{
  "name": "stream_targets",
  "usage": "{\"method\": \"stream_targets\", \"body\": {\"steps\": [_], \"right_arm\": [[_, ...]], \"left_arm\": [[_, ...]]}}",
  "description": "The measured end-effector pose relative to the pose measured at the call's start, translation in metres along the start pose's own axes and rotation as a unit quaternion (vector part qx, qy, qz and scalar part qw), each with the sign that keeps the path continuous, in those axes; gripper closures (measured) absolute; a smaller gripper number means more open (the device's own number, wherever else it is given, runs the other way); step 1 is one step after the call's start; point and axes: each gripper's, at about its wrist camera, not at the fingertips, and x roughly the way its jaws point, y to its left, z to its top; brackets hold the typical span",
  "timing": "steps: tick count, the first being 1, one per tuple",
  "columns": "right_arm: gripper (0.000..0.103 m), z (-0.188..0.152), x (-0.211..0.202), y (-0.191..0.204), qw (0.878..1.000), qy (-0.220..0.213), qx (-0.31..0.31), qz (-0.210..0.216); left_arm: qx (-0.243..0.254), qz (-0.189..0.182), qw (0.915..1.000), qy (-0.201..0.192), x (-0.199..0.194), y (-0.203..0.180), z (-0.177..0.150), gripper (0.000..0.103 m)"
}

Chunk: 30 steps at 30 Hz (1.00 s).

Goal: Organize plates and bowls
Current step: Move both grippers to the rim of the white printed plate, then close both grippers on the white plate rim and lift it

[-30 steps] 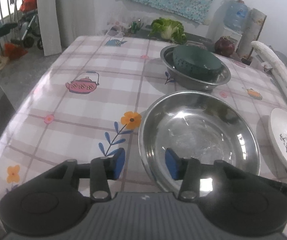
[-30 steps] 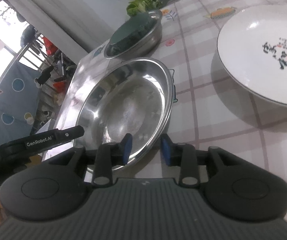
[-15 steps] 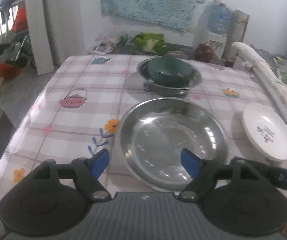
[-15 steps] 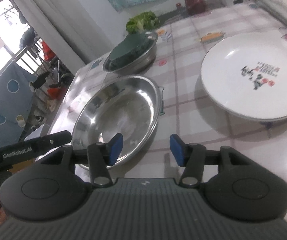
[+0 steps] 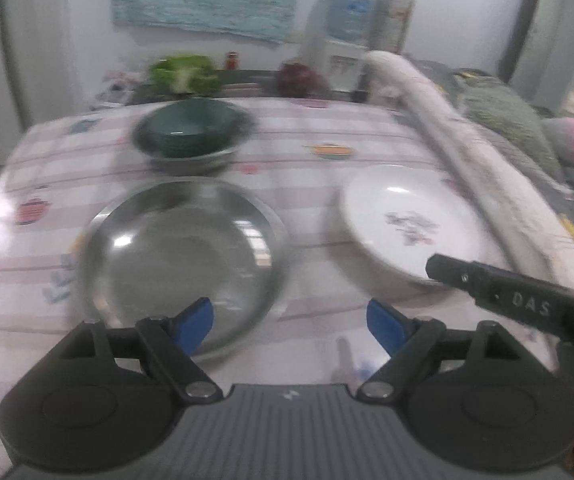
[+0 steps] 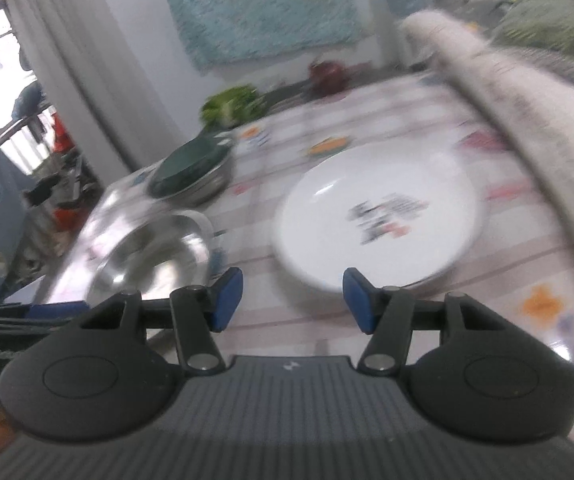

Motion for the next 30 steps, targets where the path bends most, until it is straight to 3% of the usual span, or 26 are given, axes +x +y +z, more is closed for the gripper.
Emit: {"method": "stream_targets", "body": {"steps": [8,19,26,30], "right_arm": [[0.047,0.020,-0.013,-0.067,0.998,-0.012,0.000,-0.058],[0.047,0.057,0.033,-0.089,0.998,0.005,-0.031,-0.051],[0.049,0.076,0.077,-0.101,0.998,0.024,-0.043,-0.034],[0.063,0.079,0.096,-0.107,0.998,0.041,-0.050,-0.027]], "left_arm": [[0.039,-0.025,0.9988,-0.015,0.024,-0.060,-0.003,0.017],[-0.006,-0.011,0.9983,-0.057,0.061,-0.084,0.017,0.018],[-0.016,0.019,0.9990,-0.037,0.088,-0.086,0.020,0.037],[-0.015,0.036,0.9991,-0.018,0.102,-0.087,0.021,0.051]]}}
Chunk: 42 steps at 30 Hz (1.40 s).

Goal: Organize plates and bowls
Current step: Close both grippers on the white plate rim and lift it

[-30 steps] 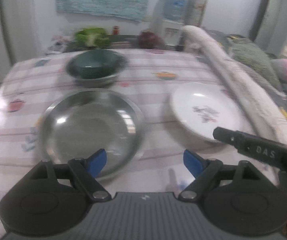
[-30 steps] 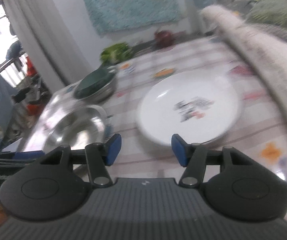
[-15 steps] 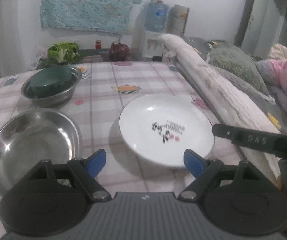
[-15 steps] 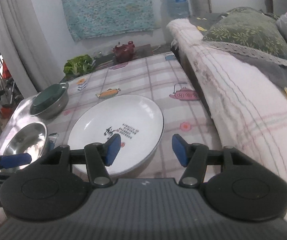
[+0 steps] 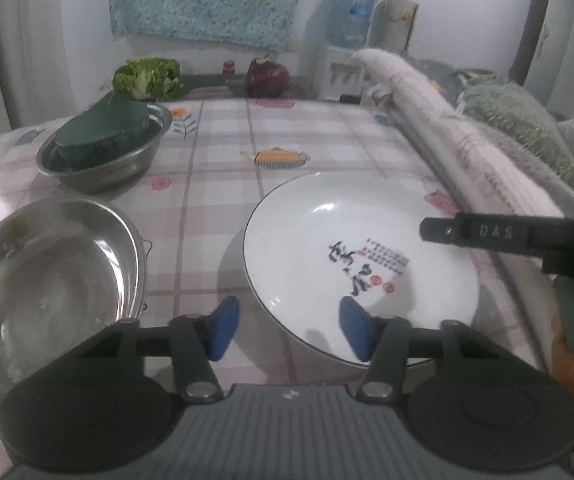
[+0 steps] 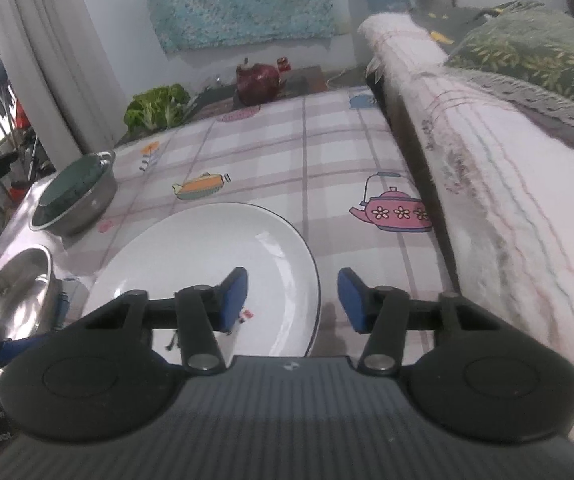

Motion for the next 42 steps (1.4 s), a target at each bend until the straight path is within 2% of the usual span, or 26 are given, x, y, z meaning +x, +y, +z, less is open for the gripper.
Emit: {"method": "stream_targets", "body": {"steps": [4,7,13,21,32,42], "right_arm": [[0.079,0.004,0.013,-0.006,1.000,0.013,0.006,0.016],[0.084,0.005,0.018,-0.008,1.000,0.019,0.008,0.020],[0.084,0.002,0.014,-0.008,0.999,0.025,0.006,0.022],[0.083,-0.019,-0.008,0.005,0.999,0.044,0.006,0.022],[0.083,-0.066,-0.054,0.028,0.998,0.059,0.016,0.024],[0.083,-0.101,-0.085,0.046,0.998,0.057,0.029,0.025]], "left_arm": [[-0.008,0.004,0.9999,0.013,0.011,0.000,0.001,0.066],[-0.010,0.010,0.9998,0.017,0.017,0.000,0.002,0.075],[0.006,0.017,0.9998,0.010,0.017,-0.001,0.001,0.076],[0.008,0.019,0.9994,0.027,0.002,0.009,-0.007,0.076],[0.013,0.011,0.9992,0.037,-0.038,0.027,-0.042,0.076],[0.017,-0.014,0.9989,0.040,-0.071,0.045,-0.073,0.076]]}}
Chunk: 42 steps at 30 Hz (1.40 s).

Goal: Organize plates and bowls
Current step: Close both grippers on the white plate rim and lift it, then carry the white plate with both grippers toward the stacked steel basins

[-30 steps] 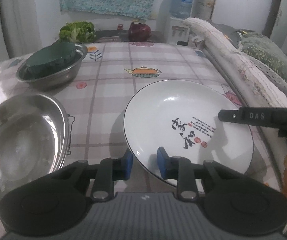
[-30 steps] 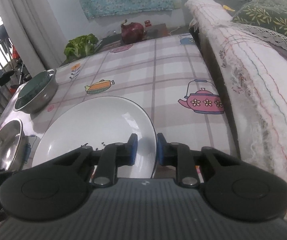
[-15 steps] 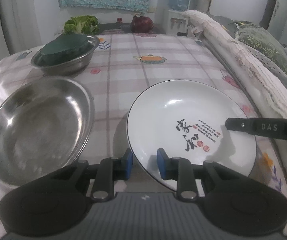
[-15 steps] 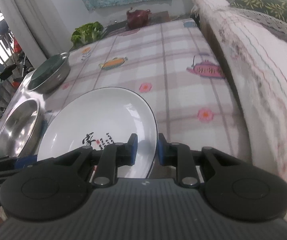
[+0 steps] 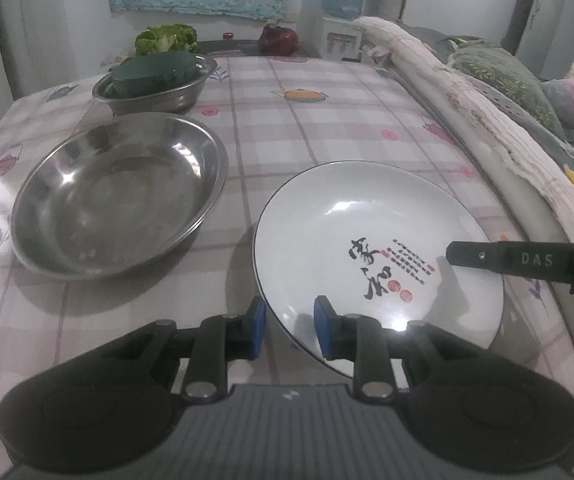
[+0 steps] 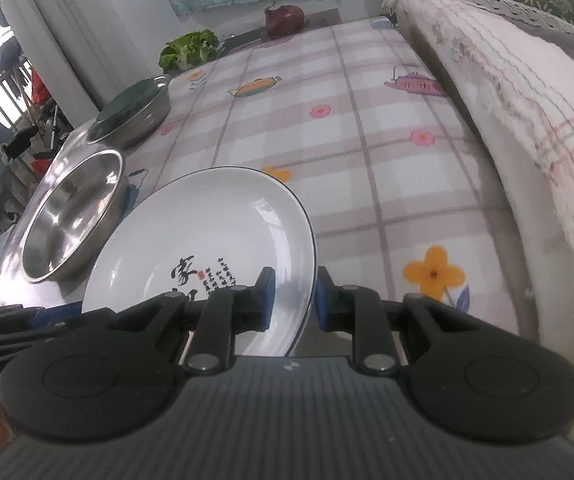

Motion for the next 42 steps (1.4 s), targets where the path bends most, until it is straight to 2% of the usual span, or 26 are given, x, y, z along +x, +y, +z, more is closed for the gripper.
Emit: {"method": "stream_targets", "body": {"steps": [4,10,21,26,32,37,42], "right_arm": [[0.083,-0.009,-0.003,0.002,1.000,-0.008,0.003,0.001],[0.082,-0.015,-0.003,0.001,1.000,-0.018,0.014,0.006],[0.082,-0.019,-0.003,-0.001,0.999,-0.030,0.007,0.013],[0.082,-0.017,-0.003,0.000,1.000,-0.025,0.003,0.012],[0.081,-0.014,-0.001,0.000,1.000,-0.027,0.003,0.004],[0.081,-0.014,-0.001,-0.001,1.000,-0.027,0.005,0.004],[0.082,-0.016,-0.003,-0.001,1.000,-0.026,0.008,0.004]], "left_arm": [[-0.006,-0.017,0.9998,-0.002,-0.004,0.008,-0.003,0.076],[-0.011,-0.021,0.9997,0.000,0.004,0.009,0.000,0.072],[-0.011,-0.012,0.9999,-0.002,0.022,0.006,0.008,0.066],[-0.008,-0.010,0.9999,0.005,0.020,0.004,0.009,0.066],[0.001,-0.029,0.9994,0.020,0.011,0.002,-0.001,0.066],[-0.006,-0.042,0.9989,0.019,0.009,0.009,-0.003,0.067],[-0.002,-0.032,0.9994,0.008,0.008,0.008,0.001,0.067]]}}
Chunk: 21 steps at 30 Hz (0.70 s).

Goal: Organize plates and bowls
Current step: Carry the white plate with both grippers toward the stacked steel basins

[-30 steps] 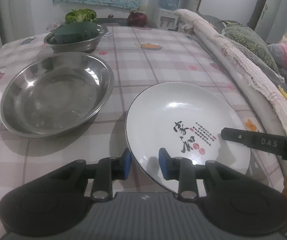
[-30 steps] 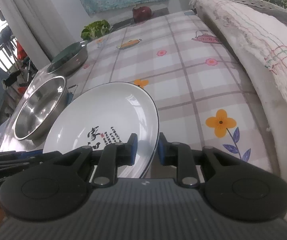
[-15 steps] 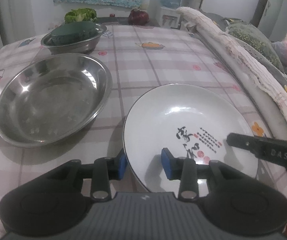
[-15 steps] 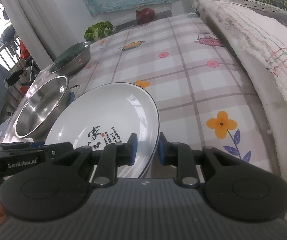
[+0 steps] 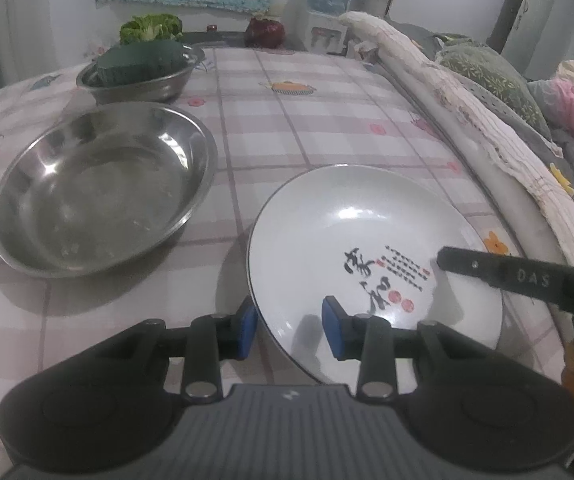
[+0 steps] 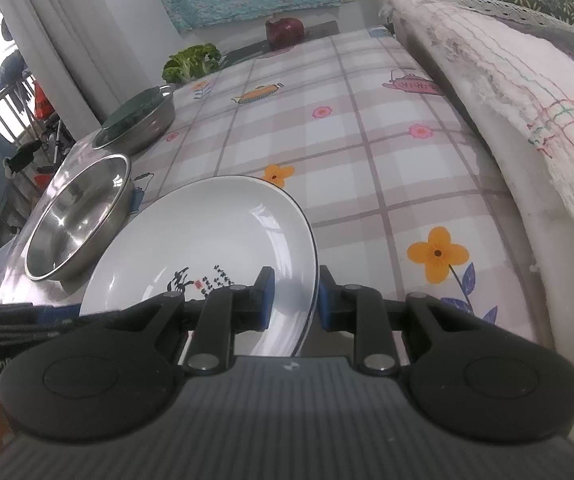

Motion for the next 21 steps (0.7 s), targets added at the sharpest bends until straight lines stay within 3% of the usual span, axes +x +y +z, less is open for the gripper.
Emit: {"method": "stream_targets", "body": {"steps": [9,12,16,21], "right_arm": [[0.082,-0.005,-0.004,0.002,1.000,0.001,-0.006,-0.004],[0.082,-0.006,-0.004,0.002,1.000,0.001,-0.009,-0.005],[0.082,-0.004,-0.004,0.002,1.000,0.000,-0.010,-0.003],[0.082,0.002,0.000,-0.002,1.000,-0.004,-0.005,-0.003]], "left_arm": [[0.015,0.029,0.9993,-0.018,0.007,-0.002,0.009,0.070],[0.016,0.038,0.9990,-0.017,0.013,-0.003,0.012,0.078],[0.018,0.051,0.9984,-0.013,0.013,-0.007,0.015,0.081],[0.008,0.042,0.9991,-0.004,0.004,-0.007,0.008,0.081]]}}
